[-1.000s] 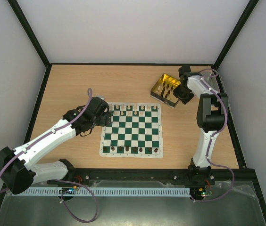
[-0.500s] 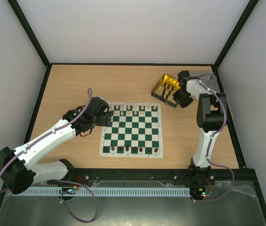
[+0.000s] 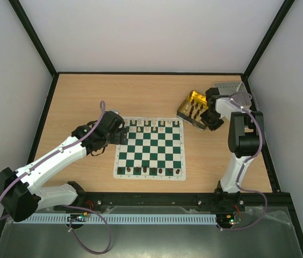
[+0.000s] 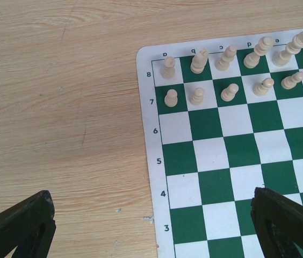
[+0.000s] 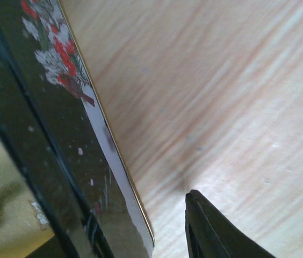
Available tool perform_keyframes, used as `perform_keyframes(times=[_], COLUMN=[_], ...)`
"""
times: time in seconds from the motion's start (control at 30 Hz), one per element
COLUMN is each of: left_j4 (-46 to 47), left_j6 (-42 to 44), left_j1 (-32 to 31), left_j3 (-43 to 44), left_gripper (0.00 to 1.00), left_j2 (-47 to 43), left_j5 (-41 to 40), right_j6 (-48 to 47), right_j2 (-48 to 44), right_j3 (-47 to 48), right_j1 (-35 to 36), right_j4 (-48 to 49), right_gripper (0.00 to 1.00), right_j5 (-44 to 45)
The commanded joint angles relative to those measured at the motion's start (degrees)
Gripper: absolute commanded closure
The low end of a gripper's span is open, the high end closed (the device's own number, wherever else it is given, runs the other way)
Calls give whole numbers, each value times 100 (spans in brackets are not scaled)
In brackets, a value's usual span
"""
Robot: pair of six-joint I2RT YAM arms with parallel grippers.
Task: Set up the chess pieces on the board
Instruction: Move the storage box to the center of the board.
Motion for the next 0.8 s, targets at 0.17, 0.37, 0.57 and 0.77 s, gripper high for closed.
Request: perform_keyframes(times=[0.17,0.37,0.57,0.77], left_j4=[20,7,1,5], left_j6=[9,9,11,9], left_j1=[-75,-75,-82,-100], left_j3=[-47,-47,-38,-25], left_gripper=[1,1,1,1], left_j2=[36,39,63,87], left_j5=[-33,-32,-42,-51], right_j6=[261,149,42,-58], right_j2=[-800,-1021,-1275,-1641], right_j3=[-651,-1026,-1355,-1762], right_j1=[-181,-276,-276,-281], right_j4=[-124,-131,-131,-147], right_gripper=[65,65,65,65], right_j5=[595,638,700,677])
